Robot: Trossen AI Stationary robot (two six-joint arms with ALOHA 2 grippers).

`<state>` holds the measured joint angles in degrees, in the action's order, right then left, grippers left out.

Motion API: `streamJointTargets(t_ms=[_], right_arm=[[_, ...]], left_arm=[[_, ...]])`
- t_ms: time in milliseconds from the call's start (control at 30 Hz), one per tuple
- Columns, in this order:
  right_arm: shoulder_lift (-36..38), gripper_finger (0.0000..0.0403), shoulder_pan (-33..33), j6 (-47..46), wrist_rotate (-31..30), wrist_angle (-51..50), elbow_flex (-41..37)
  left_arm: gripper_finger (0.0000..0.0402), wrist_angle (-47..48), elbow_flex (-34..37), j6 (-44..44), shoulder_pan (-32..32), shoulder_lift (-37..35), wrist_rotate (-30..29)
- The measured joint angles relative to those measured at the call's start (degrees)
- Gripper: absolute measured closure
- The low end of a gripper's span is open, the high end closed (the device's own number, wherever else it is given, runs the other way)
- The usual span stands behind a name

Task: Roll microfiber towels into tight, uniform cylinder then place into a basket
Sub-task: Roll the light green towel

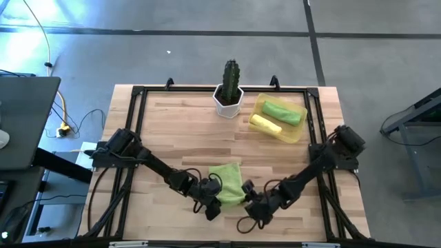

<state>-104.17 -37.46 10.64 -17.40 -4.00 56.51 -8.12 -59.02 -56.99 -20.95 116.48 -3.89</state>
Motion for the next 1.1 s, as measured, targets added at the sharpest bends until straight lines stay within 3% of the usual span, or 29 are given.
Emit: streamJointTargets(t_ms=[133,267,533,800,1100], right_arm=[[-2.65,0.0277,-0.02,1.43,-6.76,0.42,0.0],[-3.62,0.0277,0.8,1.46,-8.1,1.0,0.0],[-3.99,0.0276,3.9,-2.18,-1.27,0.36,0.0],[-5.11,0.0281,5.53,-14.18,1.49,-0.73,0.22],[-5.19,0.0391,5.81,-20.87,1.11,-2.03,0.26]], left_arm=[[0.0369,-0.07,0.0,-0.02,0.0,0.01,-0.25],[0.0369,-0.08,0.01,0.01,0.0,0.01,0.23],[0.0369,-1.55,0.11,0.23,0.04,0.16,0.86],[0.0369,-3.28,0.2,0.47,0.11,-0.21,1.98],[0.0369,-3.71,0.28,-0.06,-1.84,-4.63,5.13]])
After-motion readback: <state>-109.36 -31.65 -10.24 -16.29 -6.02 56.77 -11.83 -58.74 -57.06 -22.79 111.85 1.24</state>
